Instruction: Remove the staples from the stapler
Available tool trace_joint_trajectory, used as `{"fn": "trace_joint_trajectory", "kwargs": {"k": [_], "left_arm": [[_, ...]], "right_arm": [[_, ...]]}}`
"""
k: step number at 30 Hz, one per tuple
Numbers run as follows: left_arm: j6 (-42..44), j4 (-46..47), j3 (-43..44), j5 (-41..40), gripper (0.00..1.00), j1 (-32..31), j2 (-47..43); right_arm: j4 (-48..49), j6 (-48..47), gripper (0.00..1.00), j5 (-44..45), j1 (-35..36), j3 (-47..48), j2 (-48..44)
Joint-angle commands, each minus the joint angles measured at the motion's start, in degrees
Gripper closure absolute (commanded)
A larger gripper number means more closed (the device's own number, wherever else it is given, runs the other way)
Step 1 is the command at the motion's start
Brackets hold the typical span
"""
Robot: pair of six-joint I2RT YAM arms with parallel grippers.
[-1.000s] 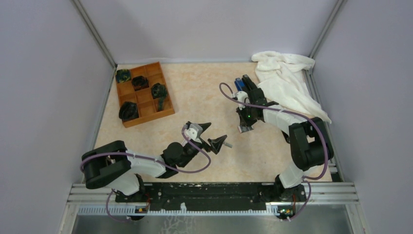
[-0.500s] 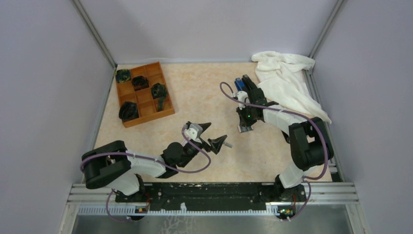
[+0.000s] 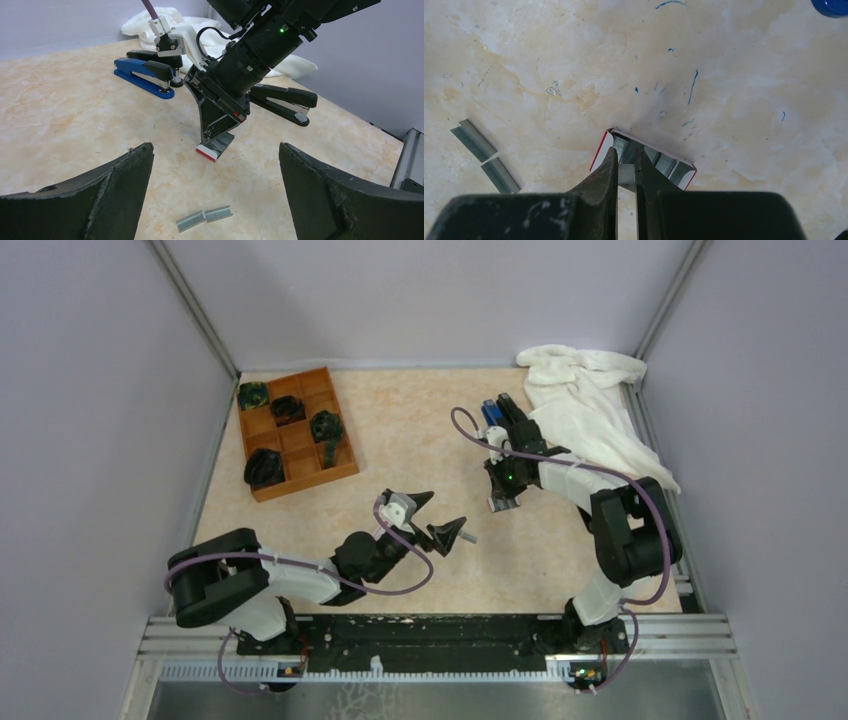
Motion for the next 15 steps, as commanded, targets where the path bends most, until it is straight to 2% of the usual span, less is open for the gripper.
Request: {"fn": "trace_joint_trajectory", "kwargs": {"k": [1,15], "left_arm": [[0.48,0.46,1.68,-0.53,0.00,-0.15,0.57],[0.41,0.46,1.55,-0.66,0.00,-0.18,0.57]], "right_arm": [[-0.52,-0.02,0.91,1.19,0.51,2.83,0.39],[-1.49,0.01,0.88,1.11,0.53,3.34,2.50]]}}
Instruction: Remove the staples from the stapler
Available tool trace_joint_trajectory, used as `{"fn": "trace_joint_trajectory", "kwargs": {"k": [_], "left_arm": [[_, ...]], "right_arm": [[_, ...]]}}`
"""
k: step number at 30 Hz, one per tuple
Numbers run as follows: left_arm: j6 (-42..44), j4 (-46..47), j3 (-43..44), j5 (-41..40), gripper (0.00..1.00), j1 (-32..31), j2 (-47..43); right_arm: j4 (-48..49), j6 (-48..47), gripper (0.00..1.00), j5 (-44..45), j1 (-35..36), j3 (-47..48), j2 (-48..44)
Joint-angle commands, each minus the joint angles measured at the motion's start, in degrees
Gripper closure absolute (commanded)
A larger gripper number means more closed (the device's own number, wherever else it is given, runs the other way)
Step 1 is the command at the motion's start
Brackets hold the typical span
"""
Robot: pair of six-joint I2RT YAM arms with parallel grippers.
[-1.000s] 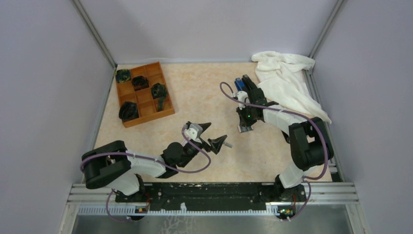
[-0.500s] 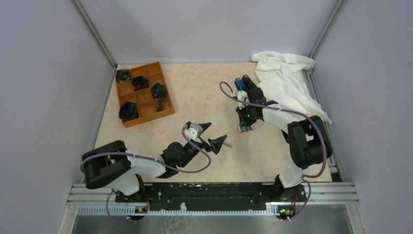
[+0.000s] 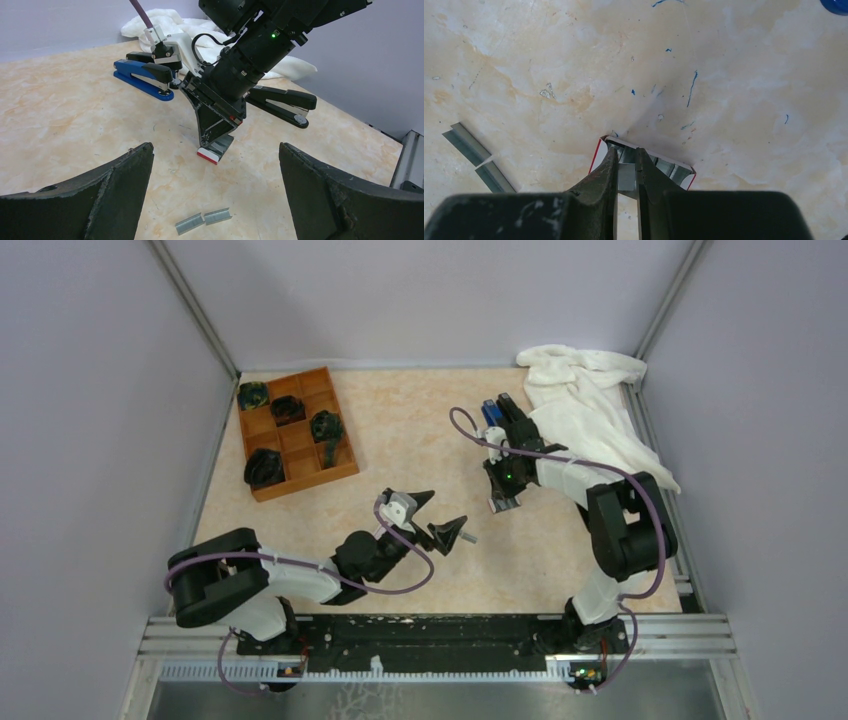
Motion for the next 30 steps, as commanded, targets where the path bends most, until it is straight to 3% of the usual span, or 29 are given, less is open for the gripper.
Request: {"fn": "trace_joint_trajectory", "kwargs": {"k": [1,30], "left_arm": [[0.43,0.78,1.01,-0.63,0.00,-0.23,0.54],[0.41,0.60,1.17,-0.58,0.00,-0.23,0.56]], "right_arm": [[-0.42,0.02,0.88,0.58,0.51,1.91,0.41],[-1.75,-0.58,0.82,0.16,0.42,2.44,-0.54]]}}
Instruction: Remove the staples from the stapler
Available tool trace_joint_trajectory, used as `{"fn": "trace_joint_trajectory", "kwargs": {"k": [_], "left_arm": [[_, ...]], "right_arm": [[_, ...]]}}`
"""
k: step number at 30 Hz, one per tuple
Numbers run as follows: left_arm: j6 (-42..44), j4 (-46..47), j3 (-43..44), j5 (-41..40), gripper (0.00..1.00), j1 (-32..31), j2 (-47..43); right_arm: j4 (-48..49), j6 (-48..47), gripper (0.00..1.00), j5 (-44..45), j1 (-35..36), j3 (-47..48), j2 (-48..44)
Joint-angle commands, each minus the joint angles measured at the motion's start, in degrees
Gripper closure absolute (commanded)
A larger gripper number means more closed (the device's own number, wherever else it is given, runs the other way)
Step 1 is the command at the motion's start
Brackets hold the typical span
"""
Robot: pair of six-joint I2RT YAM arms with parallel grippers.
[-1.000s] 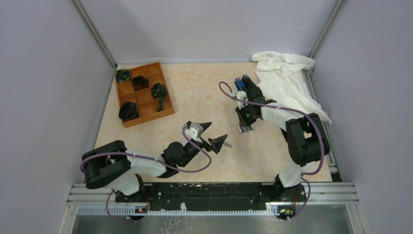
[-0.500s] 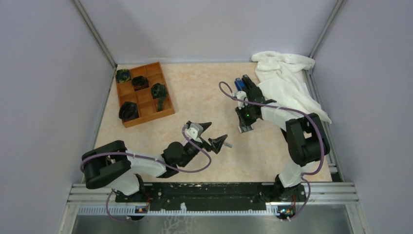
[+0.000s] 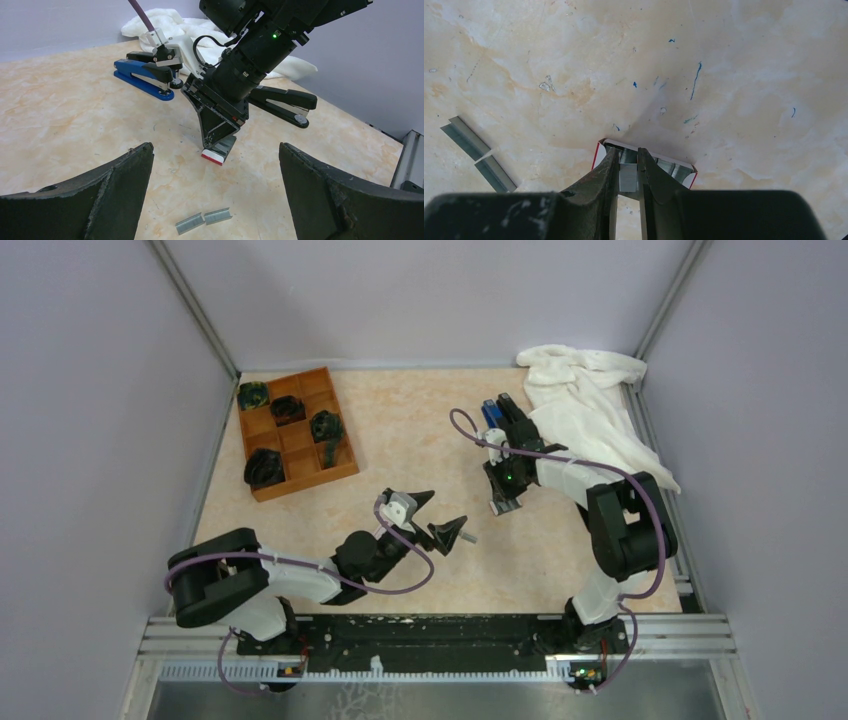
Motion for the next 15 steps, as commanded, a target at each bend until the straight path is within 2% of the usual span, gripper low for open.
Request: {"fn": "trace_joint_trajectory", "kwargs": {"k": [1,15], "left_arm": [[0.38,0.69,1.15,-0.55,0.00,-0.20,0.56],[0.42,0.25,1.53,-0.56,0.00,-0.23,0.67]], "right_arm": [[-0.39,-0.59,0.82,0.14,0.42,2.43,-0.59],[-0.74,-0.85,0.78,0.38,0.38,2.42,-0.71]]}}
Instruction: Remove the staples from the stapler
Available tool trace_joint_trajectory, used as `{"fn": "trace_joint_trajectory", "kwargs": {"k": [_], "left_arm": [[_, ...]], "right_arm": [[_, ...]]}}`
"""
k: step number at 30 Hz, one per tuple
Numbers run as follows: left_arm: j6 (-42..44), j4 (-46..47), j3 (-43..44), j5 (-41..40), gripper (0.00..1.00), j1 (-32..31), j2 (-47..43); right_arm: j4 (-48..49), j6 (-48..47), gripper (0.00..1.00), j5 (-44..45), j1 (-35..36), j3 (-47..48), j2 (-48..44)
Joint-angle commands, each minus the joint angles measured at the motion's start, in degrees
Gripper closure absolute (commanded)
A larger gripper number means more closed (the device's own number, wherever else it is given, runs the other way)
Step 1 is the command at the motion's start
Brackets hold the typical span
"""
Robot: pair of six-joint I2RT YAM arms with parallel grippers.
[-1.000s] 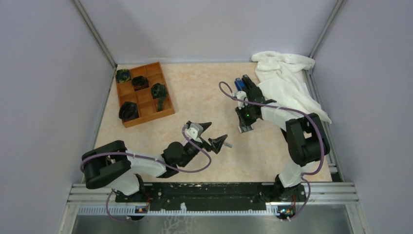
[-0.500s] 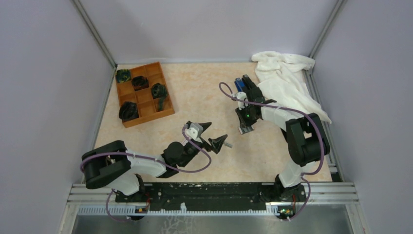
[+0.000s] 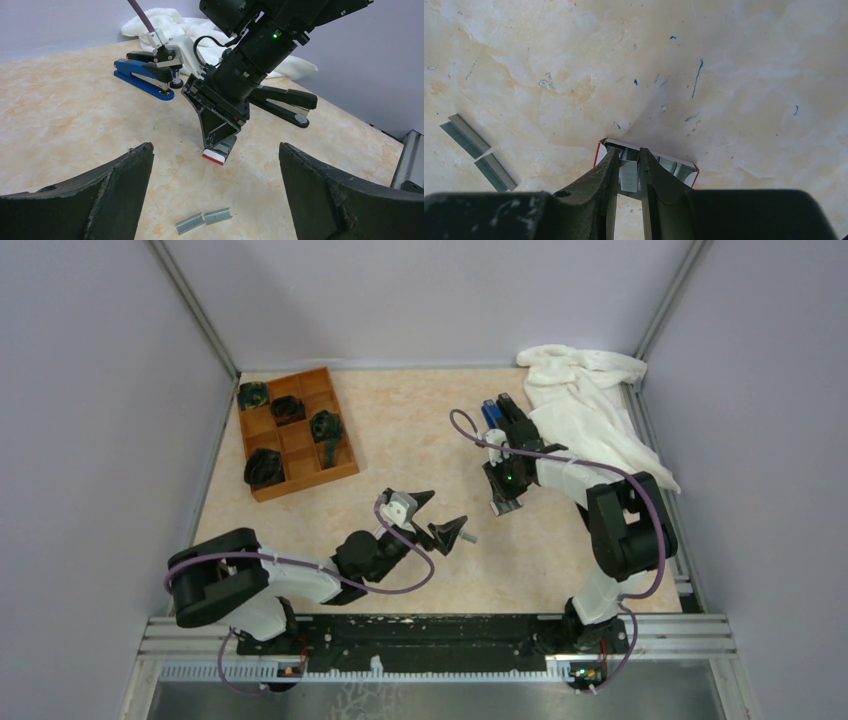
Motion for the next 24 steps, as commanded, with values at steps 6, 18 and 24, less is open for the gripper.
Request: {"fn": "trace_joint_trajectory", "kwargs": {"k": [6,18,24], "left_arm": [[0.41,0.21,1.53,-0.56,0.00,-0.21,0.63],[0.50,-0.32,1.89,-0.56,0.00,-0.22,0.72],[0.43,-0.32,1.86,-0.57,0.00,-0.20,0.72]], "right_arm": [[-0.41,-0.98,0.78,0.55,0.33,2.36,-2.83],[-1.17,-1.17,0.82,1.26,0.33,2.17,-3.77],[-1.87,-0.80,0.83,1.29,0.11,2.48,-3.02]]}}
